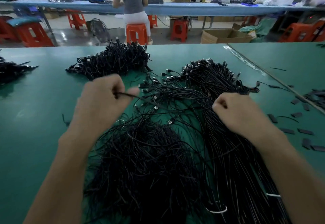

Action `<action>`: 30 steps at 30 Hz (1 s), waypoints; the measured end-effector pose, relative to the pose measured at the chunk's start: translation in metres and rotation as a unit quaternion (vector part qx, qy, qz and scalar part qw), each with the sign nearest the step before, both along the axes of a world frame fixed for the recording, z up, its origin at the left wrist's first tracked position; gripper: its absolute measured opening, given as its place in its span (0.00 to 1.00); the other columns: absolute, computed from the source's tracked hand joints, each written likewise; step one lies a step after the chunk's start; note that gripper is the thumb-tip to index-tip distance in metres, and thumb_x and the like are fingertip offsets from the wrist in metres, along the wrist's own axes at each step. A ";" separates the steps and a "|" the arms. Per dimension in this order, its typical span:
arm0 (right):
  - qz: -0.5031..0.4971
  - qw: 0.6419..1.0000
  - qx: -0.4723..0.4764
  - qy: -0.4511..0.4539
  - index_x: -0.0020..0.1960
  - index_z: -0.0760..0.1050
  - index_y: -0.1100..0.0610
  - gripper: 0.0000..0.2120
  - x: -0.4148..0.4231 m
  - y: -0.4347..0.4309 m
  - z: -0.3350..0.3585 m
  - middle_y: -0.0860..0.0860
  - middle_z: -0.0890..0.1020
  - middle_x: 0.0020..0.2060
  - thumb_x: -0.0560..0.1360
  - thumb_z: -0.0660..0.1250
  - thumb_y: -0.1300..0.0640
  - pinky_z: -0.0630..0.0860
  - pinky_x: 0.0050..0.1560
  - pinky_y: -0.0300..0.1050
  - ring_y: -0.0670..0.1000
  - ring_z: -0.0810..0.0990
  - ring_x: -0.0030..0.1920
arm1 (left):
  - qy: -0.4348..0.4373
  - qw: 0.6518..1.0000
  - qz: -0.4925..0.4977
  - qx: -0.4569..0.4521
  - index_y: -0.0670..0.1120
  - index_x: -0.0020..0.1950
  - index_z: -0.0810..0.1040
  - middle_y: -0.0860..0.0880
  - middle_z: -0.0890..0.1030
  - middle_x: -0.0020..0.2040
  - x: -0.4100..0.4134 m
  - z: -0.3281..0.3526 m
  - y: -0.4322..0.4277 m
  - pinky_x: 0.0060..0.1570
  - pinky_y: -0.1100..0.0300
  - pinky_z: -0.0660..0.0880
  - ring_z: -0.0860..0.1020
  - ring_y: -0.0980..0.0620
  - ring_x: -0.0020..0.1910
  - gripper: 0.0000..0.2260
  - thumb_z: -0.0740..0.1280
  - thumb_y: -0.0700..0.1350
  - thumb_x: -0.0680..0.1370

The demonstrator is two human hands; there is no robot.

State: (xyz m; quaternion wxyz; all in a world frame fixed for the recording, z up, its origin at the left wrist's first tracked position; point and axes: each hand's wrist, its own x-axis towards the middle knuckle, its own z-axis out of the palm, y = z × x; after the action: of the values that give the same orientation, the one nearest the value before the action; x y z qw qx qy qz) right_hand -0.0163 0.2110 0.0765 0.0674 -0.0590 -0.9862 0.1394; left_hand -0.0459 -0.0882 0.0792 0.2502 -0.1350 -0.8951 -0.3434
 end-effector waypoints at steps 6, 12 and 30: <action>0.203 0.962 -0.181 -0.019 0.74 0.66 0.45 0.30 0.026 -0.063 0.004 0.43 0.79 0.61 0.78 0.48 0.32 0.55 0.73 0.39 0.35 0.71 0.58 | -0.096 0.985 -0.019 -0.142 0.54 0.38 0.66 0.54 0.73 0.29 0.031 -0.016 0.022 0.28 0.58 0.64 0.70 0.55 0.26 0.12 0.60 0.57 0.78; 0.261 0.945 -0.195 0.016 0.49 0.78 0.49 0.12 0.027 -0.086 -0.010 0.44 0.77 0.42 0.82 0.58 0.45 0.75 0.47 0.41 0.43 0.75 0.44 | -0.065 0.986 -0.146 0.040 0.56 0.39 0.69 0.58 0.72 0.31 0.039 -0.036 0.030 0.29 0.64 0.64 0.68 0.57 0.28 0.13 0.56 0.59 0.80; 0.262 0.922 -0.284 -0.014 0.44 0.81 0.50 0.11 0.018 -0.082 -0.009 0.47 0.81 0.34 0.82 0.63 0.58 0.74 0.33 0.43 0.44 0.76 0.31 | -0.290 0.730 -0.429 0.446 0.47 0.48 0.85 0.56 0.65 0.29 0.057 -0.033 0.051 0.27 0.66 0.62 0.60 0.57 0.27 0.20 0.61 0.61 0.81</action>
State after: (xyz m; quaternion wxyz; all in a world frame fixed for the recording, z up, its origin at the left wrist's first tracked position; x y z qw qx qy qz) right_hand 0.0013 0.1290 0.0677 -0.0054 0.1831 -0.8864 0.4251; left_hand 0.0106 -0.0370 0.0459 -0.1639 -0.2711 -0.5152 -0.7964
